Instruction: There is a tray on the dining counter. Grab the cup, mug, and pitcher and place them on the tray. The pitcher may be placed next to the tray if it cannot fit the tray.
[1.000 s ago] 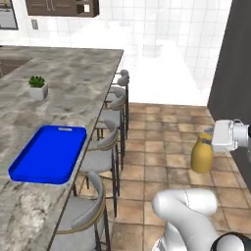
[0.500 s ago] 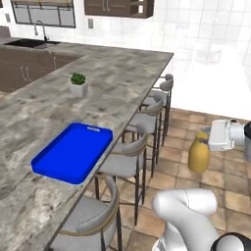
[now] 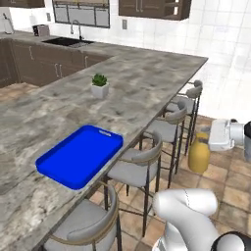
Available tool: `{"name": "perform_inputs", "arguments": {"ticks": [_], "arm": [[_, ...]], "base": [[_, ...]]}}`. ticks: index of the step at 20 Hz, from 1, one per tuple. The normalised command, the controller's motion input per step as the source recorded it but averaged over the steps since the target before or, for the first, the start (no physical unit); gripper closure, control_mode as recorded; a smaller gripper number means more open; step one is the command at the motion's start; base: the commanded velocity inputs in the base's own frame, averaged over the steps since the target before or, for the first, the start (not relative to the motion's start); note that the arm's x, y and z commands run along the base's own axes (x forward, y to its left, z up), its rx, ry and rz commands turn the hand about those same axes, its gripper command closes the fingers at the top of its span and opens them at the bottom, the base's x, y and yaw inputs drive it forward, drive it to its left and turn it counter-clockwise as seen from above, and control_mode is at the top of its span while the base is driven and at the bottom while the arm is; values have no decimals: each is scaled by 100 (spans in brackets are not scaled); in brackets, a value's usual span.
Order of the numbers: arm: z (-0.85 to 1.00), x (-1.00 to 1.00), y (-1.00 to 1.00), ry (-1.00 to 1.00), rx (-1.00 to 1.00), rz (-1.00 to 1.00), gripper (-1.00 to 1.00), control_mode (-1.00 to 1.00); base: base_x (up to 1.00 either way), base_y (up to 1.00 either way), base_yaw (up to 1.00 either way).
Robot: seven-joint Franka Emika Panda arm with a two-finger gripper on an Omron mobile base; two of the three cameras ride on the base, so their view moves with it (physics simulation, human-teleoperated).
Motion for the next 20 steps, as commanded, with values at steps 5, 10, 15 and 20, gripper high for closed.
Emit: {"name": "perform_inputs", "arguments": {"ticks": [5,10,15,20], "arm": [[0,0,0,0,0,0,100,100],[0,0,0,0,0,0,100,100],[0,0,0,0,0,0,100,100],[0,0,0,0,0,0,100,100]], "base": [[29,-33,48],[23,-29,57],[23,-34,50],[27,-38,41]]}}
